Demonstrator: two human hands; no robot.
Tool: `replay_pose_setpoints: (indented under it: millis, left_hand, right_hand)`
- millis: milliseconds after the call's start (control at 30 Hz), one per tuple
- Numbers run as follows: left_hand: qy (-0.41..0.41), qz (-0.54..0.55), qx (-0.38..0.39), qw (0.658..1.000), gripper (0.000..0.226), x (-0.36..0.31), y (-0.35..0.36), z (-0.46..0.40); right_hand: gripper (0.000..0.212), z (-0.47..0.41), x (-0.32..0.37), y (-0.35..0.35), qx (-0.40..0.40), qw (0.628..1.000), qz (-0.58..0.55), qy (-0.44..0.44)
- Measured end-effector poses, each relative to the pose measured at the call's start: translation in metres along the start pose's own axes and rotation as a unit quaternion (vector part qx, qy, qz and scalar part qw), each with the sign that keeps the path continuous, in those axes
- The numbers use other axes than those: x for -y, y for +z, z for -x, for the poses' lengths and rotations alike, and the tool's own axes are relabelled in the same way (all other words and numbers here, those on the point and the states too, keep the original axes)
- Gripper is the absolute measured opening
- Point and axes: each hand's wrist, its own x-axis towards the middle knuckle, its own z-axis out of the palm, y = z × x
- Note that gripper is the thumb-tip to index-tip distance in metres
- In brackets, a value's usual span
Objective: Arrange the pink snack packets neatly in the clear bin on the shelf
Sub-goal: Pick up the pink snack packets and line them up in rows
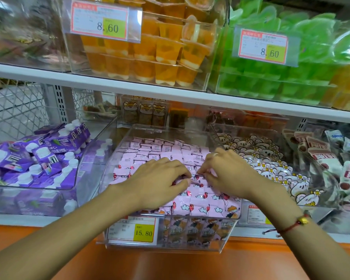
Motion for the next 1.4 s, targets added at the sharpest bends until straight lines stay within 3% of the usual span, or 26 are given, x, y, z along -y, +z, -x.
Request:
replay_pose_setpoints:
  millis: [167, 333, 500, 833, 1000, 1100, 1233, 1333, 1400]
  left_hand:
    - [0.011, 0.062, -0.054, 0.997, 0.037, -0.006, 0.002, -0.002]
    - [0.051, 0.046, 0.063, 0.996, 0.047, -0.014, 0.005, -0.005]
    - [0.043, 0.043, 0.063, 0.996, 0.046, -0.013, 0.004, -0.006]
    - [0.037, 0.095, 0.046, 0.994, 0.046, -0.023, 0.010, -0.013]
    - [0.053, 0.048, 0.048, 0.996, 0.045, -0.022, 0.013, -0.011]
    - [0.048, 0.033, 0.059, 0.997, 0.045, -0.024, 0.013, -0.012]
    - [0.041, 0.026, 0.075, 0.996, 0.045, -0.024, 0.013, -0.013]
    - [0.036, 0.058, 0.083, 0.994, 0.045, -0.026, 0.009, -0.011]
    - [0.019, 0.126, 0.048, 0.991, 0.042, -0.027, 0.007, -0.009]
  right_hand:
    - [0.018, 0.006, -0.021, -0.022, -0.127, 0.987, -0.035, 0.091]
    - [0.018, 0.001, -0.018, -0.011, -0.041, 0.995, 0.017, 0.086]
    - [0.027, 0.000, -0.014, -0.004, 0.012, 0.995, 0.070, 0.069]
    - [0.009, 0.008, -0.016, -0.006, -0.011, 0.997, -0.004, 0.074]
    - [0.006, 0.011, -0.018, -0.001, -0.069, 0.989, -0.104, 0.083]
    - [0.006, 0.010, -0.019, -0.002, -0.146, 0.977, -0.128, 0.084]
    - [0.005, 0.009, -0.017, -0.011, -0.332, 0.910, -0.214, 0.124]
    - [0.006, 0.009, -0.013, -0.014, -0.399, 0.885, -0.196, 0.141]
    - [0.007, 0.010, -0.011, -0.017, -0.441, 0.857, -0.218, 0.155]
